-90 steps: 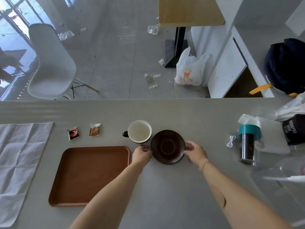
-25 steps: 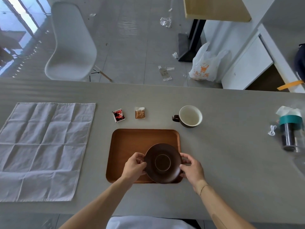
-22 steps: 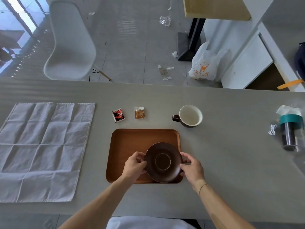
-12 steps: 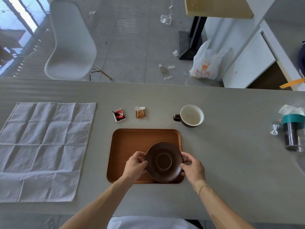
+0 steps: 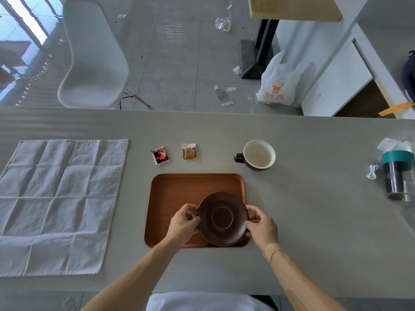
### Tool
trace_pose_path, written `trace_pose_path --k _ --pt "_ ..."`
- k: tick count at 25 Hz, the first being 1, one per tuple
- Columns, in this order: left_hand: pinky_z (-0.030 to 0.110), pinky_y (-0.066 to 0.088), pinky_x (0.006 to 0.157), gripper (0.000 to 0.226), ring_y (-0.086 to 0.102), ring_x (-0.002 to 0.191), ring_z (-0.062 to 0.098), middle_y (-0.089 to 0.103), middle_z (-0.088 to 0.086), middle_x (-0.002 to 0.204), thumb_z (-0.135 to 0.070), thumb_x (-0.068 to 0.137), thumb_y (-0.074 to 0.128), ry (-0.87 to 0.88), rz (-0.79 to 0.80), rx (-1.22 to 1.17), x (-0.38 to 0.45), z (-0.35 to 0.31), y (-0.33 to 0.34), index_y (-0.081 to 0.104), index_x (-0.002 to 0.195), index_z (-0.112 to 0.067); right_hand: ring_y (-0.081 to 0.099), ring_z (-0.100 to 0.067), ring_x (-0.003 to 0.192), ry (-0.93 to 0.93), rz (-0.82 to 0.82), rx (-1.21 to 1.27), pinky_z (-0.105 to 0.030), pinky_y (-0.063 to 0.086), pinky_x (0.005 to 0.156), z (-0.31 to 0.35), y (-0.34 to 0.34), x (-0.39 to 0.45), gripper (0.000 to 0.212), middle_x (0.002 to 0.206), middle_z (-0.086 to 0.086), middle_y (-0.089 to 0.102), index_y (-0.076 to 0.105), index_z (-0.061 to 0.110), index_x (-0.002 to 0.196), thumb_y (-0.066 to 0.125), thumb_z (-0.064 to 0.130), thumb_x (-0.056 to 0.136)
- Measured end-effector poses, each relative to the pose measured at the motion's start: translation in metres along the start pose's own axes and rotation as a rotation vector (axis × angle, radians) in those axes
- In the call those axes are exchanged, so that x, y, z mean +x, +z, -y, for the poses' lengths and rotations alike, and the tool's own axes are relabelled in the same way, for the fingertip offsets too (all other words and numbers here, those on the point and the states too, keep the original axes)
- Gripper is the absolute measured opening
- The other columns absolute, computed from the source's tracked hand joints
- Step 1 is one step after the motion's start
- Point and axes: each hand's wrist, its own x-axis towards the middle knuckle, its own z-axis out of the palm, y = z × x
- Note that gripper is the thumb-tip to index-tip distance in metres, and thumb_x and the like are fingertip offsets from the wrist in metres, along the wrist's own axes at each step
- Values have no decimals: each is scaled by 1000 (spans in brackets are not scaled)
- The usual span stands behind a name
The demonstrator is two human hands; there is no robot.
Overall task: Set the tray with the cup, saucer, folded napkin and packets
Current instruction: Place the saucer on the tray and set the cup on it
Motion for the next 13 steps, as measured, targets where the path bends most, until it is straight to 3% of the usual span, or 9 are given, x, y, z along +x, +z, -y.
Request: trace_pose_path --k 9,13 --pt "31 63 70 23 70 86 23 67 7 93 -7 92 65 -1 17 12 3 2 -1 60 107 -23 62 -15 62 31 53 70 -29 59 52 0 -3 1 44 81 0 63 68 32 101 62 -3 76" --pt "26 62 63 17 71 80 21 68 6 92 -13 91 67 6 42 108 8 -2 -8 61 101 -24 62 -11 72 -19 26 -50 -30 52 69 -3 -16 11 24 88 3 68 70 25 106 66 16 84"
